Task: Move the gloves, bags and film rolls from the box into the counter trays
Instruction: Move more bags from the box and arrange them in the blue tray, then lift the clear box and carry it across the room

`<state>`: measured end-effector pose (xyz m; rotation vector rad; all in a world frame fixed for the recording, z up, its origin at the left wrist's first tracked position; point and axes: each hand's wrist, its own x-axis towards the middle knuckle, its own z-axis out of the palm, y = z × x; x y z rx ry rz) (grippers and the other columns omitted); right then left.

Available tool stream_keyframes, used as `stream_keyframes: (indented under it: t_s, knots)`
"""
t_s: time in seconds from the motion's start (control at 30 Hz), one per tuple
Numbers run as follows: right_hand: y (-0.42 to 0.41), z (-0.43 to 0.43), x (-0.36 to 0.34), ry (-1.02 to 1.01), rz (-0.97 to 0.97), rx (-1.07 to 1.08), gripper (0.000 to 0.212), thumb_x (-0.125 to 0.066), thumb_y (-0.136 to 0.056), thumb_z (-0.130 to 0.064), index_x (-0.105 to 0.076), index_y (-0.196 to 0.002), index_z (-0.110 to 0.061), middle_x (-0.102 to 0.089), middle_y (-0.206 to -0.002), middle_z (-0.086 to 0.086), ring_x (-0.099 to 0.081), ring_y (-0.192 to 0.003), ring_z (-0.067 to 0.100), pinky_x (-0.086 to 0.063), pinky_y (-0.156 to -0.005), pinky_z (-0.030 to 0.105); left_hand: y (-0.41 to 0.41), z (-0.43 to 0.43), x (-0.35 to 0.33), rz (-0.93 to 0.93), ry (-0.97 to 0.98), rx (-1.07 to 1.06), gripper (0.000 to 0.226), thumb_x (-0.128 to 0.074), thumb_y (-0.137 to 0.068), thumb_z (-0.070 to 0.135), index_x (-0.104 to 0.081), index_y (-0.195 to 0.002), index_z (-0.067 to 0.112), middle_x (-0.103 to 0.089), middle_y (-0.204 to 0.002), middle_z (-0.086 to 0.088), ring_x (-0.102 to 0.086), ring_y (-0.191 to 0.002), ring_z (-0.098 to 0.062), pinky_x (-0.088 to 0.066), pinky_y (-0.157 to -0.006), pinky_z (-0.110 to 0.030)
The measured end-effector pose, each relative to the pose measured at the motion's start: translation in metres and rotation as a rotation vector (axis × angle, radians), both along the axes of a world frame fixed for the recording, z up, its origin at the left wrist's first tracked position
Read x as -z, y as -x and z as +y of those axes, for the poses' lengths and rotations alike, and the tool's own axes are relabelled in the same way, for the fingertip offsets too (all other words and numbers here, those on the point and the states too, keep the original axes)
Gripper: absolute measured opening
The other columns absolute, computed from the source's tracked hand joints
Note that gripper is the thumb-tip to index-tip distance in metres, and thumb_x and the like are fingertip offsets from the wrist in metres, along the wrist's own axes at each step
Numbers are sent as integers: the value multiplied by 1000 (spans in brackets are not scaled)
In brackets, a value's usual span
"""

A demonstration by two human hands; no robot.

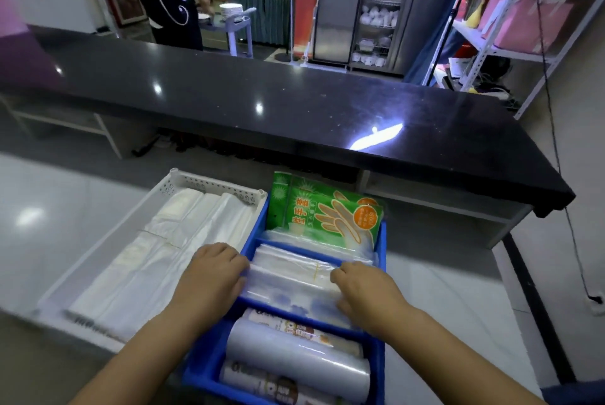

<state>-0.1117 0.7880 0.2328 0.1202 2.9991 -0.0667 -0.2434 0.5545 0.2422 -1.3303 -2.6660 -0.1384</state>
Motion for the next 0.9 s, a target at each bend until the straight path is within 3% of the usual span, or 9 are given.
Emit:
stream_keyframes:
  t_s: [0.17,0.4,0.5,0.73,0.9]
  knots:
    - [23,-20,-7,120,102,-114,23,-49,-90,-33,-57,-109,-23,-63,-110,0,-58,-101,24,-50,-80,38,-26,-58,-7,-105,-176,-280,7,-73,-74,14,-69,-76,19,-70,-70,4,-63,-68,-21,-48,-66,-35]
    - [41,-100,-21,229,191,-271,15,-49,-89,-35,-62,-94,-28,-67,-93,-5,-60,-85,18,-42,-64,30,-65,-172,-6,-252,-228,-625,10,-73,-75,9,-68,-71,17,-66,-66,0,-62,-67,-26,-37,-60,-30]
    - [42,-139,-22,220,187,-313,17,-46,-89,-34,-61,-92,-25,-68,-92,-4,-61,-86,19,-44,-66,31,-84,-222,4,-305,-237,-732,10,-67,-81,15,-66,-75,23,-65,-71,3,-60,-72,-22,-41,-60,-32]
    - [40,-267,-13,220,143,-370,17,-47,-91,-35,-59,-101,-29,-67,-100,-5,-61,-91,20,-45,-69,32,-120,-340,34,-401,-259,-799,7,-63,-84,25,-67,-81,30,-67,-80,6,-60,-77,-16,-48,-67,-35]
    - [22,-378,16,273,146,-363,12,-52,-89,-34,-61,-94,-28,-67,-95,-6,-63,-83,15,-46,-64,28,-135,-426,50,-380,-239,-763,9,-60,-85,26,-68,-86,29,-69,-84,5,-60,-83,-20,-48,-68,-35]
